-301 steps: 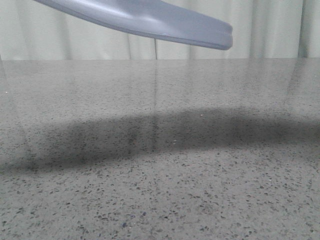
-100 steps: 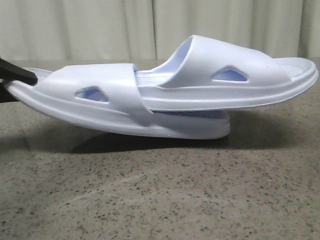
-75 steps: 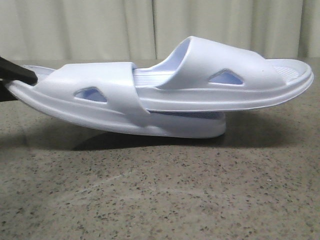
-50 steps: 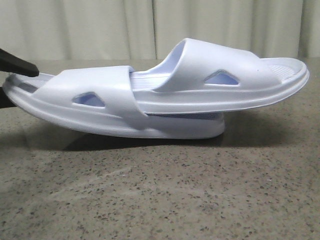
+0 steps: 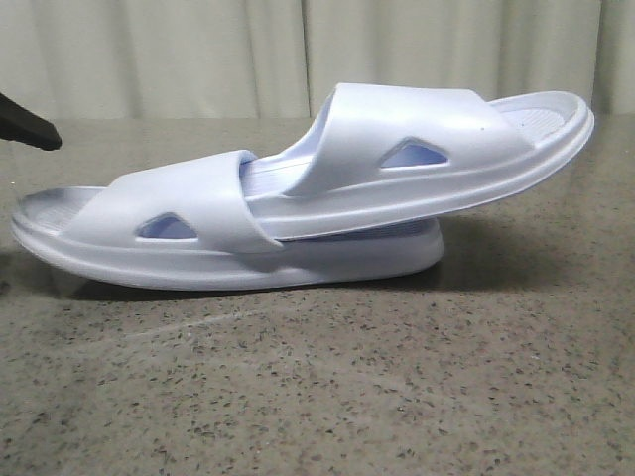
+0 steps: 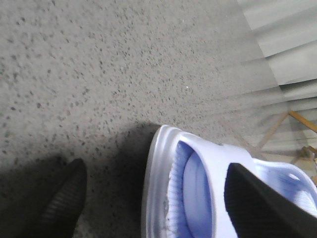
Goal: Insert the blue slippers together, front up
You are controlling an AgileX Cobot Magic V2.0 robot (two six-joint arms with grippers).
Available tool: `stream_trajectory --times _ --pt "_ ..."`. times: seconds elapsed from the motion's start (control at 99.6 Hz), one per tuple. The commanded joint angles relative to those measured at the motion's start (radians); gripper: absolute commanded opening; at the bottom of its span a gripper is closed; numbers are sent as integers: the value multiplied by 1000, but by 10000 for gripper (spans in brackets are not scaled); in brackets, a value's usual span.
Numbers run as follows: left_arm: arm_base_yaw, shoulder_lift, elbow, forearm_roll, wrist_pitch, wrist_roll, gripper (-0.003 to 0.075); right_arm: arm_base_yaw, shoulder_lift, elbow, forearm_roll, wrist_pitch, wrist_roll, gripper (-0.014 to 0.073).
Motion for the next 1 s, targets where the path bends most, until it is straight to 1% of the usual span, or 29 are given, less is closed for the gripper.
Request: stream_trajectory --times 0.0,0.06,0.261,0.351,0.472,0.582,0.713,0.813,0.994 --pt "16 -10 -33 -77 21 89 510 0 2 -33 20 -27 -15 385" --pt "33 -10 -33 -104 21 147 510 0 2 -33 20 -27 -15 385" --pt "96 -34 -77 -104 22 347 510 0 2 -33 4 -48 -15 385" --pt "116 -76 -105 -103 20 429 510 0 2 -33 -58 -76 -15 385" --pt "140 -157 -130 -93 9 501 510 0 2 -33 -144 -109 -15 385" --pt "151 -256 -135 -63 -59 525 510 0 2 -33 -171 -133 -15 385" --pt "151 -413 -135 37 -166 523 510 0 2 -33 -200 -147 -15 385" --pt "151 -533 -135 108 -199 523 510 0 -7 -19 -211 -169 -15 384" --pt "151 -712 -124 136 -241 512 510 0 -94 59 -228 -232 -15 383"
